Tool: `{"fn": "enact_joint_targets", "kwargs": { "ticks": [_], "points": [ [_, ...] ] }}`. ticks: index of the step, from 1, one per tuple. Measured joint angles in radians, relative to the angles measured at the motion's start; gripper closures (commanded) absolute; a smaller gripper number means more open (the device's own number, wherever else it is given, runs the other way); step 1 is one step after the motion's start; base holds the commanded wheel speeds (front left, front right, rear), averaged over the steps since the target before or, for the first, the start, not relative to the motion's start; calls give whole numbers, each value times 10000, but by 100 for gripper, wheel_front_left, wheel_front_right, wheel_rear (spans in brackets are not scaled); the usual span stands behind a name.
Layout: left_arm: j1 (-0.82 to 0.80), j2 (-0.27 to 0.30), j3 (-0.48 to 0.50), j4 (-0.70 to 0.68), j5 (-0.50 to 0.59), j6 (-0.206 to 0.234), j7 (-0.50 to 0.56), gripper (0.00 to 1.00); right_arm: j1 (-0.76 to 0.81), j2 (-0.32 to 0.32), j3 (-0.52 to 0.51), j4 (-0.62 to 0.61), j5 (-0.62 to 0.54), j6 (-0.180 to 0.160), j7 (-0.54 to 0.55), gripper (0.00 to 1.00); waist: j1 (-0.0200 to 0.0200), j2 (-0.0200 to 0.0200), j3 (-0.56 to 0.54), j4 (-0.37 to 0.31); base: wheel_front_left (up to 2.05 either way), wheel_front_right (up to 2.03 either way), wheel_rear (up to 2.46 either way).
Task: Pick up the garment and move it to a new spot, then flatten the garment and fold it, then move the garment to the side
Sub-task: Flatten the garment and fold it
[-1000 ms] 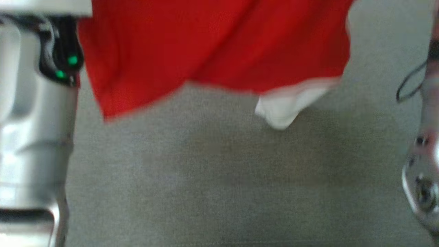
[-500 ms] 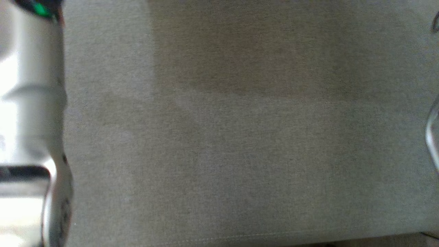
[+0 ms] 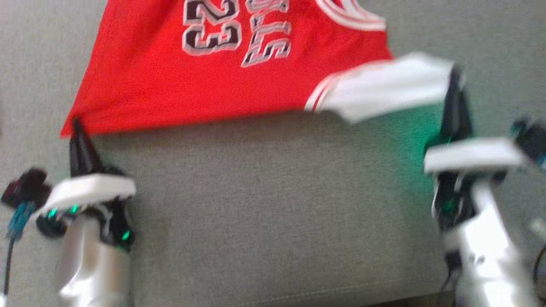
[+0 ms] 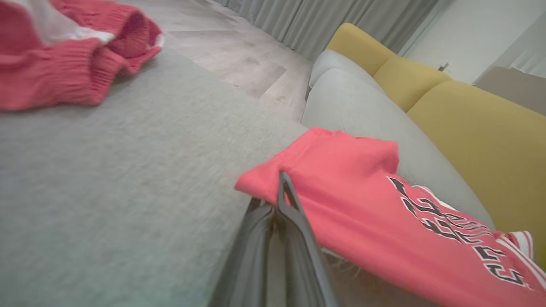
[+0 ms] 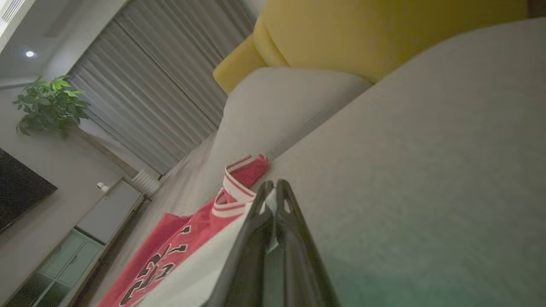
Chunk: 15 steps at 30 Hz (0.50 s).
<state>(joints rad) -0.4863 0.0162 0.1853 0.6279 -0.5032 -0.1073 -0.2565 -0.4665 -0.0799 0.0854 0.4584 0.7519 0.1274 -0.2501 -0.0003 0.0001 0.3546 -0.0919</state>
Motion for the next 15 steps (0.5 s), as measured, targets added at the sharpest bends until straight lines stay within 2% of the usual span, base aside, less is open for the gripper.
{"fn": "enact_joint_targets", "kwargs": {
  "ticks": [2,4,10,15],
  "points": [
    [376,-8,408,-17,-130,-86,0,100,881,107,109,-102,345,0,8,100,-1,0,-196,-93,0,0,0],
    [605,33,410,54,-533,-88,-2,100,1416,136,349,-102,568,0,10,100,0,0,-404,-191,0,0,0],
    [1773,42,-13,128,-1214,-163,-2,100,2597,255,410,-138,959,0,8,100,0,0,-1179,-259,0,0,0],
    [3238,40,-332,102,-1467,-161,0,100,4231,343,506,-127,1057,0,10,100,1,0,-2050,-214,0,0,0]
  ]
}}
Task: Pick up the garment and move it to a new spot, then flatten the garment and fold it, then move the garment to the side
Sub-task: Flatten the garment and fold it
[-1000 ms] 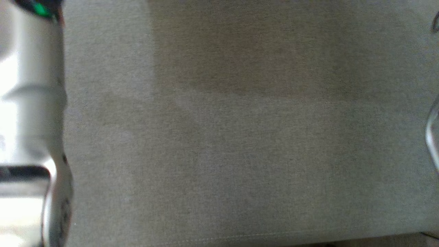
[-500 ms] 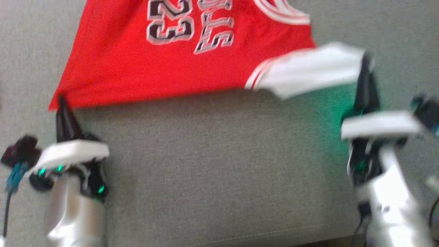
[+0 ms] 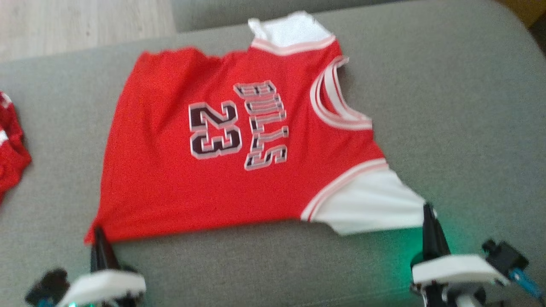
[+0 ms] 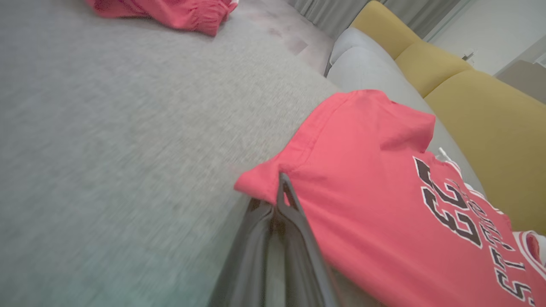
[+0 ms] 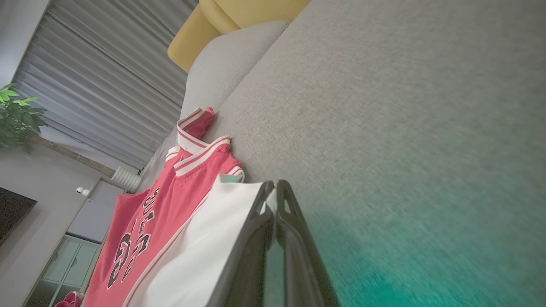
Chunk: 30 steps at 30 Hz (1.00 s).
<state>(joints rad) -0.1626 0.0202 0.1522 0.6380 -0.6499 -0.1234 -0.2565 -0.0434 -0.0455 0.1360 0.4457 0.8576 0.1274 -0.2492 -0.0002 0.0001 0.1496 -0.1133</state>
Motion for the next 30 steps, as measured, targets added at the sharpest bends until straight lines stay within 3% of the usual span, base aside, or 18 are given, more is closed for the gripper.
{"fn": "enact_joint_targets", "kwargs": {
  "ticks": [8,17,24,30],
  "points": [
    [1626,10,-600,-341,-305,6,13,100,1081,-23,-113,-132,240,0,84,100,0,0,-927,72,0,0,0],
    [2593,42,-1505,-815,-765,259,15,100,2213,-50,-550,-479,499,0,399,100,0,0,-1385,682,0,0,0],
    [1471,121,-2036,-1237,-334,282,13,100,670,-6,-512,-1041,754,0,771,100,3,0,-990,838,0,0,0],
    [283,121,-2395,-1035,-332,631,12,100,-742,-6,-516,-606,754,0,959,100,4,0,-606,1012,0,0,0]
  ]
}}
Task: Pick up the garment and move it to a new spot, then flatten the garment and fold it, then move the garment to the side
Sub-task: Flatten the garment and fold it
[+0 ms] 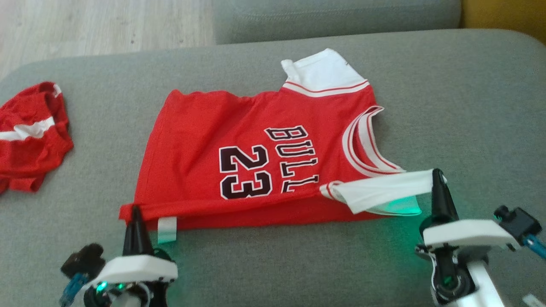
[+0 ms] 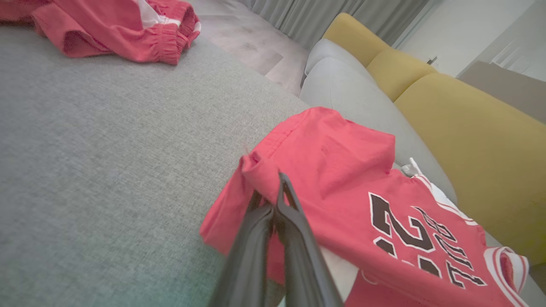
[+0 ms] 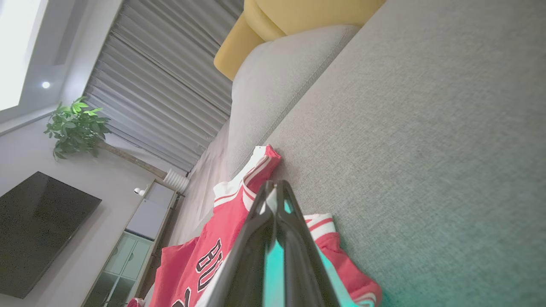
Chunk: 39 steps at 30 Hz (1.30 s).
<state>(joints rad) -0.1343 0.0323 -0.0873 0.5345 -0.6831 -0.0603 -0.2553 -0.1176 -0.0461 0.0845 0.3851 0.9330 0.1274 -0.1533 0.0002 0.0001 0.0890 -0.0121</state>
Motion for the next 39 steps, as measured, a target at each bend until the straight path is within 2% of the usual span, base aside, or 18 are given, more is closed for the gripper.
{"fn": "enact_joint_targets", "kwargs": {
  "ticks": [6,7,10,12,13,14,15,18,23,26,29,33,39],
  "points": [
    [-826,0,-353,623,81,257,0,99,-1091,-2,148,1001,-54,0,88,100,0,0,437,141,0,0,0],
    [-985,0,-389,694,81,265,0,90,-1302,-6,222,1181,-111,0,56,100,0,0,503,159,0,0,0],
    [-1441,-4,-431,825,73,343,0,83,-1873,-6,491,1733,-104,0,-134,100,1,0,658,195,0,0,0],
    [-1630,-4,-437,926,50,370,0,62,-2166,-12,665,2107,-88,0,-295,100,0,0,710,203,0,0,0],
    [-1688,-4,-428,936,48,418,0,30,-2287,-12,738,2266,-58,0,-407,90,-1,0,735,206,0,0,0],
    [-1717,-4,-416,930,52,441,0,0,-2398,-12,773,2412,-42,0,-541,52,-1,0,759,211,0,0,0],
    [-1722,-8,-385,895,63,495,0,0,-2499,-13,767,2525,-48,0,-686,0,0,0,777,219,0,0,0],
    [-1703,-12,-27,462,692,744,0,0,-2747,-23,633,2638,-658,-2,-953,0,-1,0,793,244,0,0,0],
    [-1245,-4,343,-385,2477,1062,-12,0,-2634,-33,-481,1605,-3423,0,-976,0,-1,0,717,223,0,0,0],
    [-432,-4,359,-587,3455,1135,-12,0,-1897,-44,-717,1014,-5037,0,-978,0,-2,0,583,221,0,0,0],
    [279,6,376,-784,4213,1229,-12,0,-969,-19,-723,809,-6044,0,-976,0,-3,0,404,221,0,0,0],
    [786,10,280,-968,4920,1231,-12,0,-217,-17,-596,811,-7279,0,-976,0,-3,0,107,206,0,0,0],
    [1404,25,257,-1041,5522,1231,-12,0,110,8,-562,901,-7766,0,-976,0,-3,0,-345,145,0,0,0]
  ]
}}
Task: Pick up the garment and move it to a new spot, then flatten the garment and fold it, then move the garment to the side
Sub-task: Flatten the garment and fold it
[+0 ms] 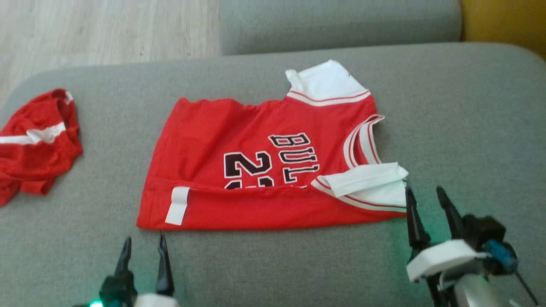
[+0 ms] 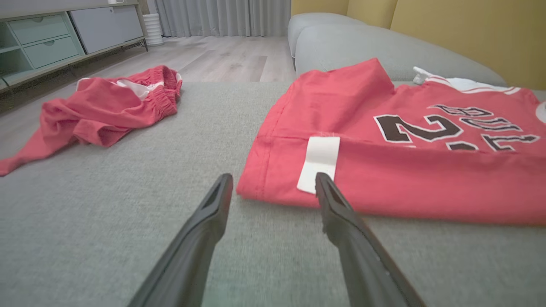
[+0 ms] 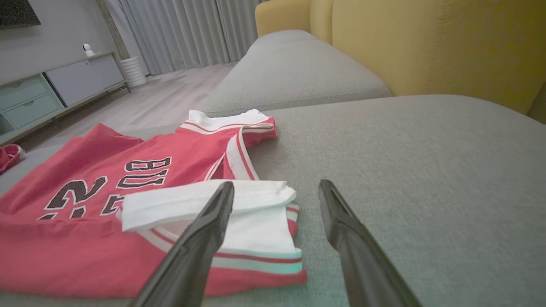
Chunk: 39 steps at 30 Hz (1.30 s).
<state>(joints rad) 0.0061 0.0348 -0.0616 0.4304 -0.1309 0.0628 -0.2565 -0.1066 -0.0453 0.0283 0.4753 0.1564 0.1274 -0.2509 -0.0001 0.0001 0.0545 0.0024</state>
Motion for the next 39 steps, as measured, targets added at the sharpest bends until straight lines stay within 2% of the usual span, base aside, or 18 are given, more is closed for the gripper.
{"fn": "enact_joint_targets", "kwargs": {
  "ticks": [8,19,26,35,36,37,38,39],
  "points": [
    [673,38,-19,-15,263,23,0,0,620,2,36,249,-244,0,0,0,-1,0,-537,-119,0,0,0],
    [646,48,-102,-77,79,88,0,0,475,2,56,796,199,0,0,0,1,0,-304,-103,0,0,0],
    [367,54,-458,56,-105,-25,0,0,-431,2,58,1758,397,0,0,0,3,0,143,129,0,0,0],
    [-10,59,-709,128,-190,-109,0,0,-1295,-8,-132,3657,660,0,-130,0,2,0,550,579,0,0,0],
    [-17,59,-704,127,-190,-111,0,0,-1427,-12,-125,3795,800,0,-132,5,2,0,581,598,0,0,0],
    [-17,59,-696,127,-190,-111,0,0,-1522,-19,-96,3883,922,0,-132,27,2,0,602,609,0,0,0],
    [-17,59,-686,127,-190,-113,0,0,-1583,-29,-54,3948,1103,0,-132,66,2,0,614,610,0,0,0],
    [-16,59,-671,127,-194,-113,0,0,-1620,-31,-15,4000,1231,0,-132,85,2,0,622,601,0,0,0]
  ]
}}
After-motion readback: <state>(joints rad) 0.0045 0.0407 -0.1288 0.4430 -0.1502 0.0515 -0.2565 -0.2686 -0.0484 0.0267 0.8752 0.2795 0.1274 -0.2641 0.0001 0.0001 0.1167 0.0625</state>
